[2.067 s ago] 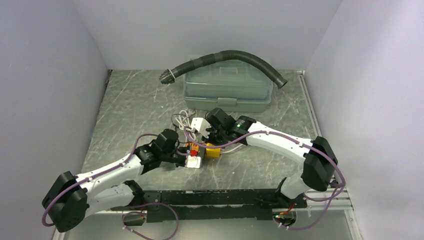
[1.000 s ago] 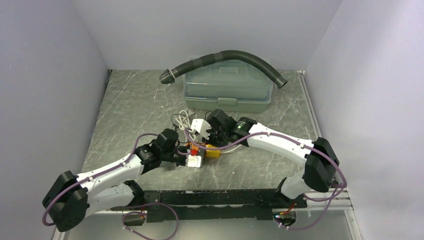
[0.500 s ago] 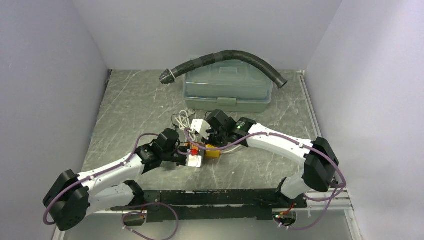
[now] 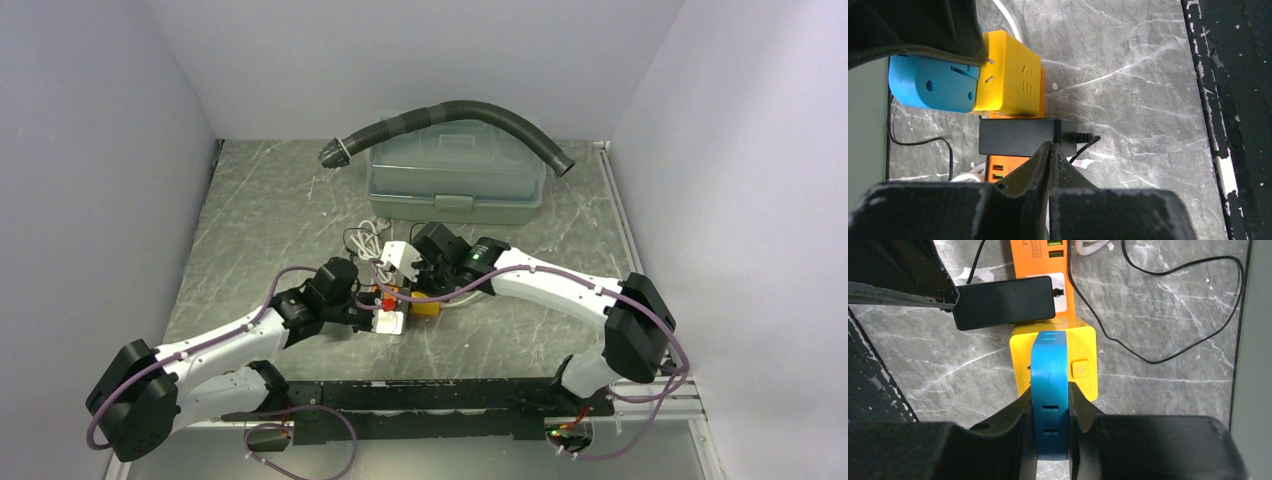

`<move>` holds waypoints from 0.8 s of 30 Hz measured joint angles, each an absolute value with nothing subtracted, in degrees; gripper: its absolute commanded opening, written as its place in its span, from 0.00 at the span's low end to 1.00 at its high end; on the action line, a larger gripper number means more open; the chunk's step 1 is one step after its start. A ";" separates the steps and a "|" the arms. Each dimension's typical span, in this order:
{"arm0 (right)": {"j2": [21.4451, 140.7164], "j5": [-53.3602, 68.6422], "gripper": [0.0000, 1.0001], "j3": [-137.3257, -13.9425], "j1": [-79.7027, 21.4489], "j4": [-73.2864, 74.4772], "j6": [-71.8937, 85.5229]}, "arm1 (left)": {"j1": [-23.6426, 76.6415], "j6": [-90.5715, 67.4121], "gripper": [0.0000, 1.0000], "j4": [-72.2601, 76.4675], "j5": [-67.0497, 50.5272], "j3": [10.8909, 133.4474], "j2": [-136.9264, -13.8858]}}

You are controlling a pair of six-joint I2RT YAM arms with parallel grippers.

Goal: Insert the plug
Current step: Insert the plug into the socket.

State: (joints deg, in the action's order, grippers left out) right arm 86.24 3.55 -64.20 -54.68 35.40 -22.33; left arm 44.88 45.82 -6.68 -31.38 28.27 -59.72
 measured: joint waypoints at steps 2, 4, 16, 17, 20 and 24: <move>86.26 3.55 0.06 -64.20 -54.68 35.40 -22.33 | 44.88 45.82 0.09 -6.68 -31.38 28.27 -59.72; 86.28 3.55 0.39 -64.23 -54.65 35.42 -22.31 | 44.88 45.82 0.09 -6.70 -31.35 28.32 -59.72; 86.35 6.46 0.96 -64.18 -52.75 37.34 -19.94 | 44.88 46.02 0.10 -9.80 -29.87 28.75 -56.40; 86.35 6.44 0.99 -64.36 -52.49 37.60 -19.92 | 44.88 46.02 0.10 -10.31 -29.61 28.80 -56.01; 86.35 6.50 1.00 -66.02 -51.48 38.72 -19.79 | 44.88 46.04 0.10 -12.08 -28.91 29.43 -55.42; 86.19 7.16 1.00 -70.17 -49.69 40.01 -19.68 | 44.88 45.93 0.32 -15.03 -27.07 31.86 -55.20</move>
